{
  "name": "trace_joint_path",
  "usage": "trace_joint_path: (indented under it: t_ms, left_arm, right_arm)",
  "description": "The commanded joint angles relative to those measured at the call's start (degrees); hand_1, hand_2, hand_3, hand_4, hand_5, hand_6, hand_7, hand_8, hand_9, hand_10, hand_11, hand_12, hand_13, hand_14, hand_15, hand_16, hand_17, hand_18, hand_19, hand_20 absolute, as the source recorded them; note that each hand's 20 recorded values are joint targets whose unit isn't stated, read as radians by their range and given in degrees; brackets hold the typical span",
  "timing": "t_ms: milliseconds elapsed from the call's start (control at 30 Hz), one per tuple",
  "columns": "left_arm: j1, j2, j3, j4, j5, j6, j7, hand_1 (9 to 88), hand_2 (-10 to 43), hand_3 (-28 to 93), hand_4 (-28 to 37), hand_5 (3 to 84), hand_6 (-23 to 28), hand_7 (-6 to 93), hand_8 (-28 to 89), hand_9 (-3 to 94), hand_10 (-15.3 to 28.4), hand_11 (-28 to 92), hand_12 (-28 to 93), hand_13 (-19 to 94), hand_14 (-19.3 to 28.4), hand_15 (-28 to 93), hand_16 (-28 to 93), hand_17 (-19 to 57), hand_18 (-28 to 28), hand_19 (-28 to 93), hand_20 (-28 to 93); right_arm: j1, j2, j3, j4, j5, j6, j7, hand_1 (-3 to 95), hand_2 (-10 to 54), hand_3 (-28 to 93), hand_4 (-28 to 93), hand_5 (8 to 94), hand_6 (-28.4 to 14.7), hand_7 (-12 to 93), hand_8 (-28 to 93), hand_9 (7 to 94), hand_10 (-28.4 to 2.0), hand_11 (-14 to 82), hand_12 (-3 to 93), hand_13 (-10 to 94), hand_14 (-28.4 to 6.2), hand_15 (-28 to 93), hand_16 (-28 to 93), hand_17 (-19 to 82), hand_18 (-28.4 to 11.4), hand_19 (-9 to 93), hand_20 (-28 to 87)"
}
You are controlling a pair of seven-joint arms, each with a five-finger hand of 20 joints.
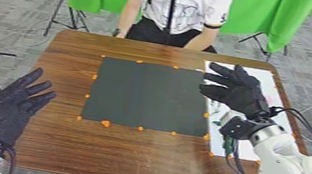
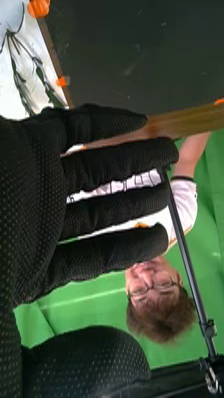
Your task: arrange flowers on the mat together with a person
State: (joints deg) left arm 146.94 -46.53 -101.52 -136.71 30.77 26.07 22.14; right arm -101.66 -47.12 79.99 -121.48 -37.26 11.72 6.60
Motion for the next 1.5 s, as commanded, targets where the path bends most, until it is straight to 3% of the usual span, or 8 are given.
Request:
trace_joint_path:
  t_ms: [33,233,433,533,633,800,1300,1500]
  left_arm:
    - [0.29,-1.46,0.13,0.02,1.02,-0.46,-1.29,21.6,8.8,75,-25.7,32.1,6.1,10.9,-9,30.3,15.6,21,11,20,21.9,47,-7,-9.7,17.3,38,14]
    - [1.10,0.33,0.53,0.00,-0.52,0.42,0.81,21.7,8.8,75,-25.5,32.1,6.0,10.8,-9,30.2,15.6,21,11,20,21.9,47,-7,-9.7,17.3,38,14]
    - [1.16,0.23,0.44,0.00,-0.46,0.40,0.72,21.7,8.7,75,-25.6,32.0,6.0,10.8,-9,30.3,15.6,21,11,20,21.8,47,-7,-9.6,17.3,38,14]
    - [1.26,1.69,0.60,0.03,-1.79,0.97,1.70,21.6,8.8,75,-25.6,32.1,6.1,10.8,-9,30.3,15.6,21,11,20,21.8,47,-7,-9.7,17.3,38,14]
    - [0.88,0.85,0.50,0.00,-0.95,0.53,0.81,21.7,8.8,75,-25.6,32.1,6.1,10.8,-9,30.3,15.6,21,11,20,21.9,47,-7,-9.7,17.3,38,14]
    - [1.42,1.78,0.50,-0.08,-1.73,1.17,1.86,21.7,8.8,75,-25.6,32.0,6.0,10.7,-9,30.3,15.7,21,11,20,21.9,47,-7,-9.7,17.3,38,14]
    - [0.38,-0.62,0.37,0.12,0.27,0.11,-0.75,21.7,8.8,75,-25.5,32.1,6.0,10.9,-9,30.3,15.6,21,11,20,21.9,47,-7,-9.7,17.3,38,14]
    - [0.49,-0.24,0.41,0.03,-0.08,0.21,-0.21,21.7,8.8,75,-25.5,32.1,6.1,11.0,-9,30.3,15.6,21,11,20,21.9,47,-7,-9.7,17.3,38,15]
  right_arm:
    - [-0.45,0.00,0.26,-0.27,-0.17,0.27,-0.12,19.4,8.6,71,-26,50.4,0.0,13,-12,48.7,-15.9,11.1,12.9,39,-20.9,34,11,4,-24.5,51,10]
    - [-0.61,-0.02,0.41,-0.34,-0.20,0.18,-0.24,19.4,8.6,71,-26,50.5,0.0,13,-12,48.7,-15.9,11.1,13.0,39,-21.0,34,12,4,-24.4,50,10]
    - [-0.56,-0.01,0.38,-0.31,-0.19,0.26,-0.23,19.4,8.5,71,-26,50.5,0.0,13,-12,48.8,-15.9,11.1,12.9,39,-21.0,34,11,4,-24.5,50,10]
    - [-0.56,-0.15,0.34,-0.34,-0.11,0.40,-0.08,19.3,8.6,71,-26,50.4,0.0,13,-12,48.8,-15.9,11.2,13.0,39,-21.0,34,11,4,-24.5,50,10]
    - [-0.41,-0.09,0.24,-0.31,-0.23,0.36,-0.19,19.3,8.6,71,-26,50.5,0.0,13,-12,48.7,-15.9,11.2,12.9,39,-21.0,34,11,4,-24.5,51,10]
    - [-0.11,-0.05,0.05,-0.29,-0.22,0.56,-0.04,19.4,8.6,71,-26,50.5,0.0,13,-12,48.8,-15.9,11.2,12.9,39,-21.0,34,11,4,-24.5,51,10]
    - [-0.43,-0.15,0.35,-0.36,-0.29,0.52,0.00,19.4,8.7,71,-26,50.5,0.0,13,-12,48.8,-15.9,11.2,12.9,39,-20.9,34,11,4,-24.4,51,10]
    - [0.20,-0.08,-0.18,-0.23,-0.23,0.80,0.11,19.4,8.6,71,-26,50.4,0.0,13,-12,48.7,-15.8,11.1,12.9,39,-21.0,34,11,4,-24.4,51,10]
